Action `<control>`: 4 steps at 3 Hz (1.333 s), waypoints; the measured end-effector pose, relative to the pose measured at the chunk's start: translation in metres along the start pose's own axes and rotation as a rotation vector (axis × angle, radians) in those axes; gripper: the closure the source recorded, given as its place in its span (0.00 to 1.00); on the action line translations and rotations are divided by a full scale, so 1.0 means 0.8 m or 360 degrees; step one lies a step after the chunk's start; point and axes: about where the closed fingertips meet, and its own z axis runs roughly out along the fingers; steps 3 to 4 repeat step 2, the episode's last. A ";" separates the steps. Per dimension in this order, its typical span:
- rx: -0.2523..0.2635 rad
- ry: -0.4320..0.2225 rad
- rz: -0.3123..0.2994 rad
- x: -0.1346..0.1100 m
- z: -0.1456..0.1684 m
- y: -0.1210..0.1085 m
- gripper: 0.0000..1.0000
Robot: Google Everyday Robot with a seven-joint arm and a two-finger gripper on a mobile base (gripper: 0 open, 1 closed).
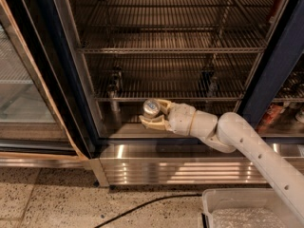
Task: Pick redbull can from bottom shelf of fridge
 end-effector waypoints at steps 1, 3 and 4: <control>0.0047 -0.0016 -0.0043 -0.045 -0.041 -0.029 1.00; 0.0047 -0.0016 -0.0043 -0.045 -0.041 -0.029 1.00; 0.0047 -0.0016 -0.0043 -0.045 -0.041 -0.029 1.00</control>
Offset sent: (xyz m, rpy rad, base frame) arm -0.0041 -0.0284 0.0342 0.0080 -0.0253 -0.0207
